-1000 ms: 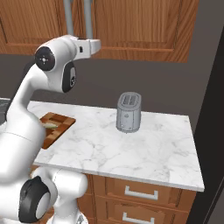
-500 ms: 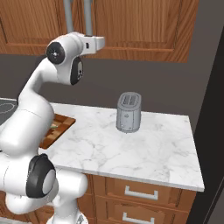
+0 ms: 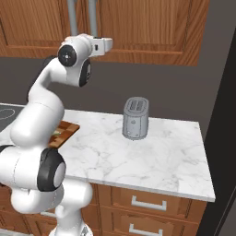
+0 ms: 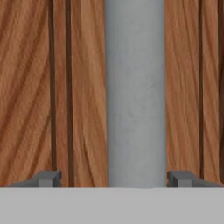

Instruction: Open the cabinet, retrieve the rolling pin, and place it next to the meat on the cutting board to prepare for tenderizing.

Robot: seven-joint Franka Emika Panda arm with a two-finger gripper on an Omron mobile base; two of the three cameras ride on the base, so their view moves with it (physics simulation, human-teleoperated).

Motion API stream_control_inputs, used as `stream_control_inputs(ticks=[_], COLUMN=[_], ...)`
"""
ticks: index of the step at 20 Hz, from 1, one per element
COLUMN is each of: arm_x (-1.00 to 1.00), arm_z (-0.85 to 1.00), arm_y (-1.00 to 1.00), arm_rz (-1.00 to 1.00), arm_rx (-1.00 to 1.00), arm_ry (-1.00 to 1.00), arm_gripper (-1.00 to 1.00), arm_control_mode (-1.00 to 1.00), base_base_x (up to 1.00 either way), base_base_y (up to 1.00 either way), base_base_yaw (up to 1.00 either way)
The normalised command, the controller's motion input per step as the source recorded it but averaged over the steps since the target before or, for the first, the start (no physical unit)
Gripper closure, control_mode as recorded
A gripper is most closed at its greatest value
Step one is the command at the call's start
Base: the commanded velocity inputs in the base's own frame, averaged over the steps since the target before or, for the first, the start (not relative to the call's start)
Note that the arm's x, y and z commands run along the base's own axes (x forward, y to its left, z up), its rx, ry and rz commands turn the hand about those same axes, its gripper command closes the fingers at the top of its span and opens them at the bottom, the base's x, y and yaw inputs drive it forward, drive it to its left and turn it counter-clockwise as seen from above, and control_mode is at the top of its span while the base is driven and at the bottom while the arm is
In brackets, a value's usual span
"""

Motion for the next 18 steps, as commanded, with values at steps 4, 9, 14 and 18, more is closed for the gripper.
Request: stream_control_inputs(ticks=[4, 9, 14, 18], arm_x=[0.68, 0.23, -0.43, -0.89], arm_z=[-0.12, -0.06, -0.01, 0.00], arm_y=[0.04, 0.17, 0.09, -0.24], arm_rz=[0.07, 0.01, 0.00, -0.01], arm_rx=[0.01, -0.02, -0.04, 0.00], arm_ry=[0.00, 0.02, -0.10, -0.20], arm_gripper=[-1.00, 1.00, 1.00, 1.00], arm_control_mode=[-1.00, -1.00, -1.00, -1.00], base_base_x=[0.00, 0.00, 0.00, 0.00], base_base_y=[0.00, 0.00, 0.00, 0.00], base_base_yaw=[0.00, 0.00, 0.00, 0.00])
